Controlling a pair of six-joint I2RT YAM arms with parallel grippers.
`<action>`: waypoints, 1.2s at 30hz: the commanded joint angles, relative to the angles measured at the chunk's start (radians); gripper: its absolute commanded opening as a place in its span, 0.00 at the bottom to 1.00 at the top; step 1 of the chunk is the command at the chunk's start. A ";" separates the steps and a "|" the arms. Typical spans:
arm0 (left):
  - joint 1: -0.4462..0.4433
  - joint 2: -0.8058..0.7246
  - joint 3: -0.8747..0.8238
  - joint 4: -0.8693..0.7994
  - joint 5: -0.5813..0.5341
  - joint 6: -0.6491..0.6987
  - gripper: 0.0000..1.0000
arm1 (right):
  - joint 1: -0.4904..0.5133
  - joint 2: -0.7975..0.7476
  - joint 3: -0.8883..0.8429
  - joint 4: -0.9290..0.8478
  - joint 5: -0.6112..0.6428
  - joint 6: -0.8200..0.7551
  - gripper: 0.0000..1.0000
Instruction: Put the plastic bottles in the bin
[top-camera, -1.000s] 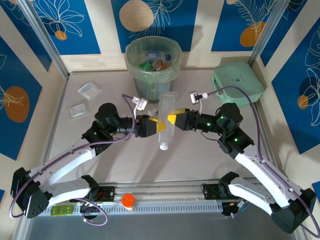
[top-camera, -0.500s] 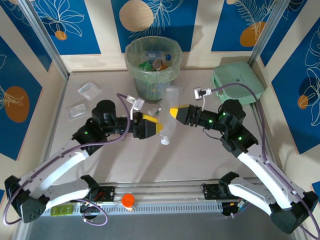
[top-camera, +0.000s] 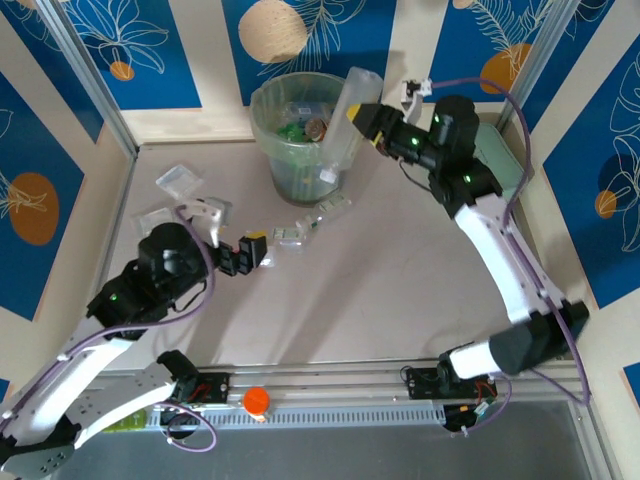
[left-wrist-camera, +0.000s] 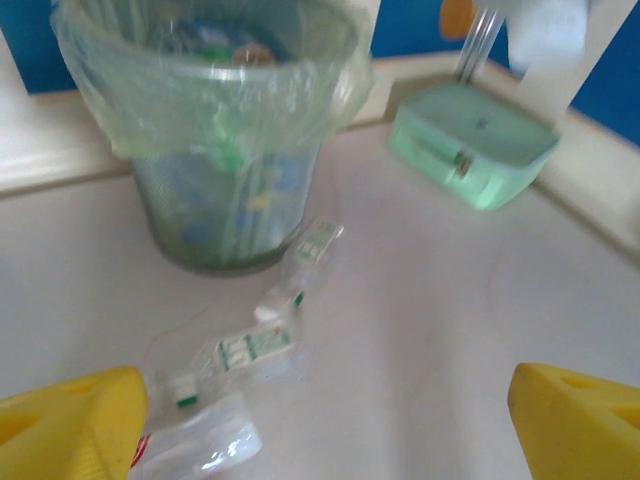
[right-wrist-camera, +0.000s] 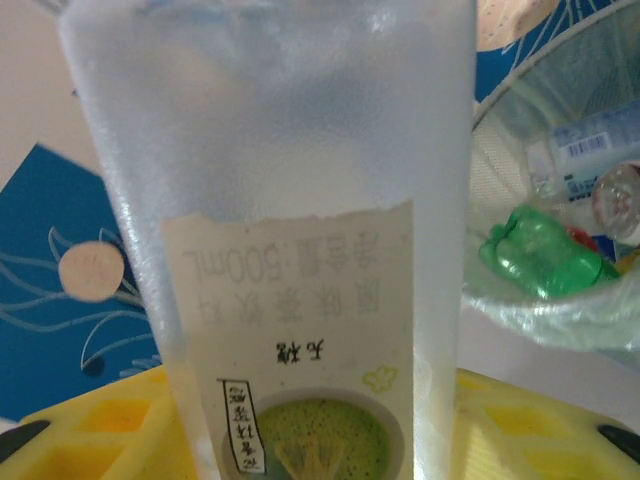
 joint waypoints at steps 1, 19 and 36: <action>0.005 0.023 -0.029 -0.011 -0.027 0.069 0.92 | -0.020 0.143 0.184 -0.034 -0.016 -0.009 0.50; 0.025 0.029 -0.072 0.014 0.023 0.077 0.92 | -0.039 0.824 1.147 -0.478 0.215 -0.549 0.49; 0.028 0.038 -0.075 0.013 0.016 0.079 0.93 | 0.133 0.890 1.041 -0.329 0.750 -1.033 0.55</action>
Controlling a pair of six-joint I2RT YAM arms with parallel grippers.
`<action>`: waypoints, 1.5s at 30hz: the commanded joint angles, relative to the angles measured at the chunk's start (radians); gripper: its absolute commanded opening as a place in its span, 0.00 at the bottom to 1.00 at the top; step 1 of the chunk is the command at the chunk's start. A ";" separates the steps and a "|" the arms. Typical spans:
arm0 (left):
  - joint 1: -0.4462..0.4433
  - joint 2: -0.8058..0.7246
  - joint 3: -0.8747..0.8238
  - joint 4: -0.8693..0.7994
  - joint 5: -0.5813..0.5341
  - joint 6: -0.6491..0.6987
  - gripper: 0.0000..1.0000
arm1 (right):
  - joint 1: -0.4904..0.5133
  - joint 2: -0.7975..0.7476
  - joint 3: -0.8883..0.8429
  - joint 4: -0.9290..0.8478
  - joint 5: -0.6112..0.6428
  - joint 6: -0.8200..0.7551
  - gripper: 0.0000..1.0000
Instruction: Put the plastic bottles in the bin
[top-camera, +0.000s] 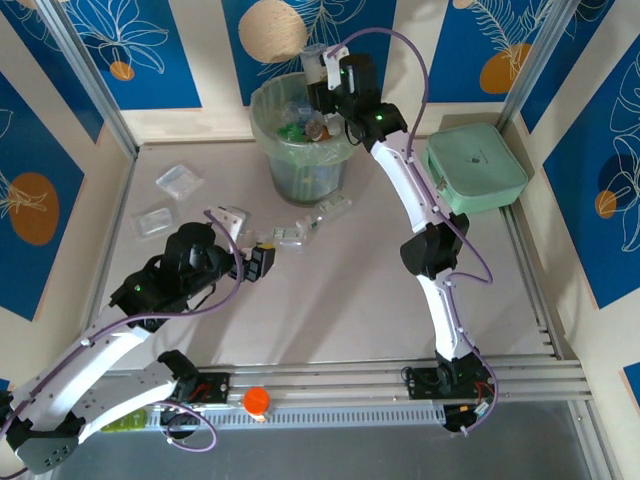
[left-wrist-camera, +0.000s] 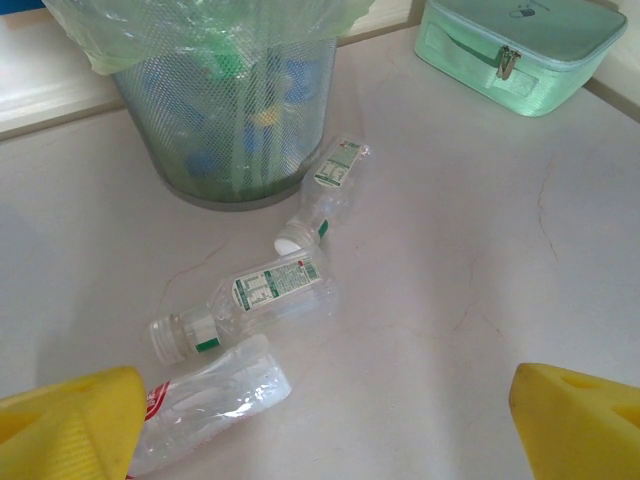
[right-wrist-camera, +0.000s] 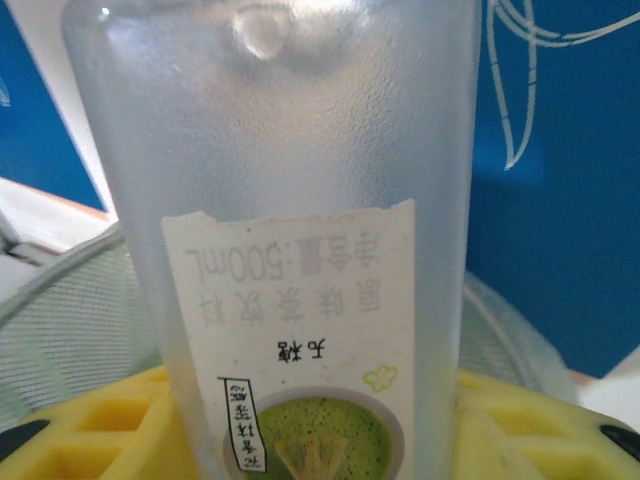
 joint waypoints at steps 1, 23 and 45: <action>0.012 -0.001 -0.004 0.016 0.000 0.024 0.93 | 0.000 0.035 -0.015 0.070 0.141 -0.104 0.55; 0.033 -0.004 0.001 0.013 -0.001 0.014 0.94 | 0.019 -0.011 0.027 0.050 -0.076 -0.078 0.76; 0.049 0.000 0.001 0.016 0.011 0.007 0.94 | -0.041 0.118 0.081 0.033 -0.203 0.185 0.55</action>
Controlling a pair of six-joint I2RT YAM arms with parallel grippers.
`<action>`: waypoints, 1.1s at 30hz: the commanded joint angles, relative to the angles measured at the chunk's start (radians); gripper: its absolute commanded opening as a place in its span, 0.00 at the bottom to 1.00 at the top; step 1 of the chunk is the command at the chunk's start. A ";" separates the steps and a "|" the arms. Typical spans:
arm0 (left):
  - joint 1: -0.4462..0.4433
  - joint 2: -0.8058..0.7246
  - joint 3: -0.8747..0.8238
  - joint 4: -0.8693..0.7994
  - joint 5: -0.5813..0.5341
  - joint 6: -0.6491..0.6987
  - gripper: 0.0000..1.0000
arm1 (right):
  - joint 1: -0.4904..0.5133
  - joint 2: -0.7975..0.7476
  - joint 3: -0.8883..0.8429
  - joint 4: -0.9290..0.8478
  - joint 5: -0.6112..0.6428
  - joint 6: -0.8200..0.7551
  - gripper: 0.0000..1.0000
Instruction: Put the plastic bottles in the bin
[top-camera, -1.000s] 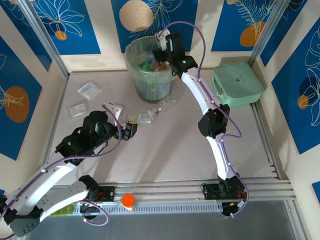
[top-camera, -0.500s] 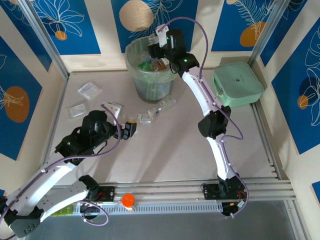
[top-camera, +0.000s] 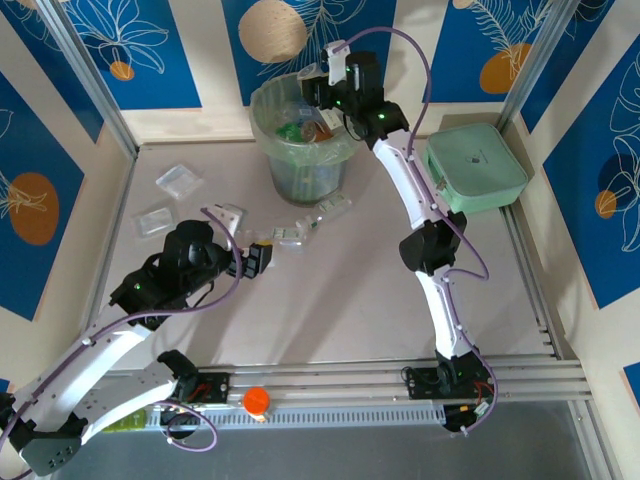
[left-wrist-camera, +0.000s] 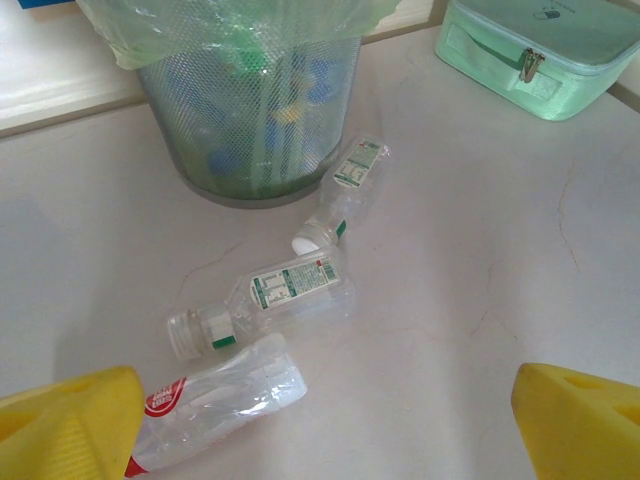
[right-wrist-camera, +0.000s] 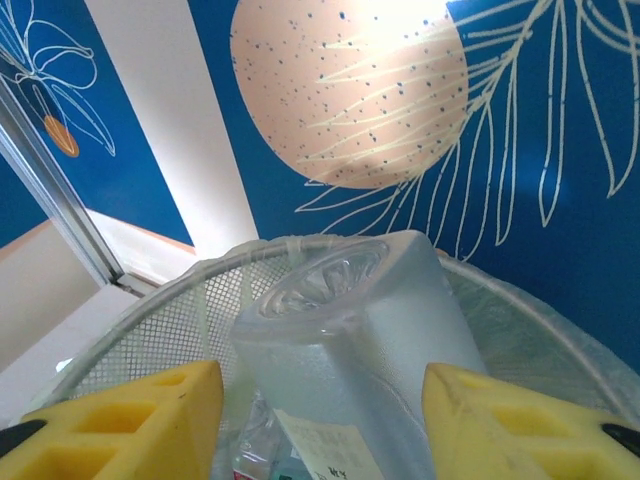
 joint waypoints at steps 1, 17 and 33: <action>0.013 -0.004 0.000 0.017 0.011 0.008 0.94 | -0.008 0.072 0.019 -0.033 0.041 0.049 0.55; 0.024 0.002 0.001 0.016 0.004 0.005 0.94 | 0.015 0.019 0.015 -0.076 0.051 -0.048 0.51; 0.043 0.127 0.144 -0.160 -0.083 -0.190 0.99 | 0.054 -0.400 -0.218 -0.189 0.078 0.056 0.55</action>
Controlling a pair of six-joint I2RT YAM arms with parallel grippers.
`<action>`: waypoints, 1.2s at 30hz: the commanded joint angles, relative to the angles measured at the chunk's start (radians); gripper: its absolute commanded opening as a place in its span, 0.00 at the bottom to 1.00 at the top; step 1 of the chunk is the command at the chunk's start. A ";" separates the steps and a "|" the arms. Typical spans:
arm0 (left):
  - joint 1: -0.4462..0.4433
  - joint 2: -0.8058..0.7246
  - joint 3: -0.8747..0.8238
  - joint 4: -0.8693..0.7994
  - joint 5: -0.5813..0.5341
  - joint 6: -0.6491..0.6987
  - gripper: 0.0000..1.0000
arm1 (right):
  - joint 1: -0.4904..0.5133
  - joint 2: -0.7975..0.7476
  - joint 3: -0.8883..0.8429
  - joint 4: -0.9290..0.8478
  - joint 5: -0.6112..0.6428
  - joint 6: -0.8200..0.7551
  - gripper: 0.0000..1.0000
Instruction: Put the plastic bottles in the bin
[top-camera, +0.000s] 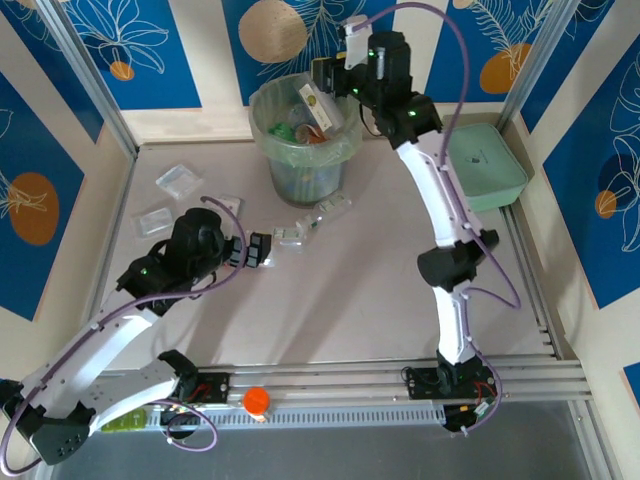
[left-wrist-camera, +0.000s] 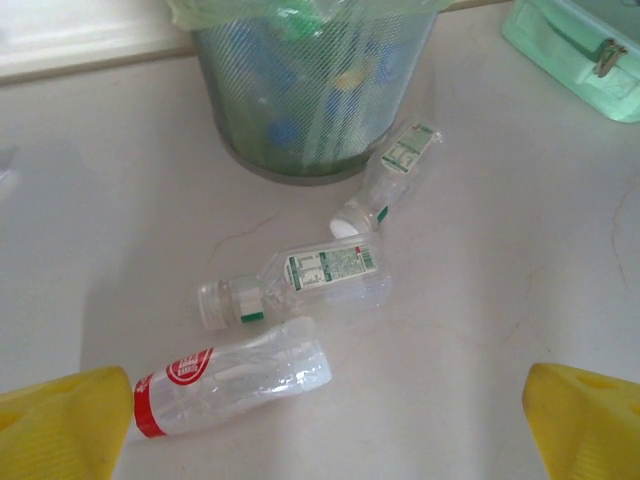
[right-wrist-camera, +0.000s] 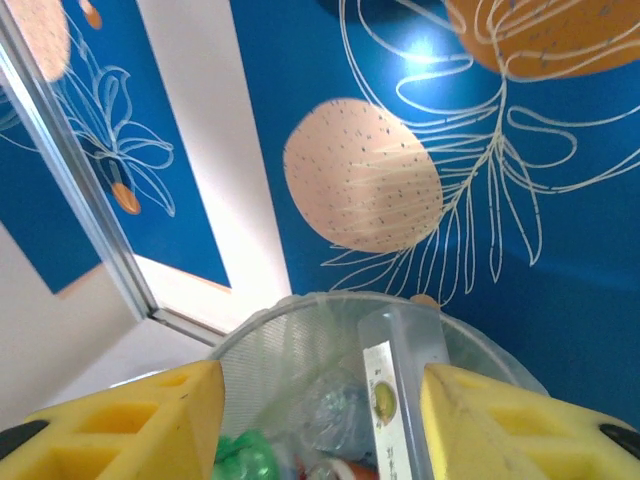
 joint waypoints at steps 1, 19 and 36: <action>0.010 0.029 0.059 -0.085 -0.029 -0.109 0.99 | 0.018 -0.130 -0.170 -0.078 0.022 0.081 0.57; 0.222 0.181 -0.101 -0.156 0.050 -1.193 0.99 | 0.139 -1.093 -1.510 0.170 0.235 0.553 0.60; 0.321 0.561 -0.095 0.121 0.051 -1.406 0.99 | 0.174 -1.421 -1.684 0.071 0.273 0.486 0.60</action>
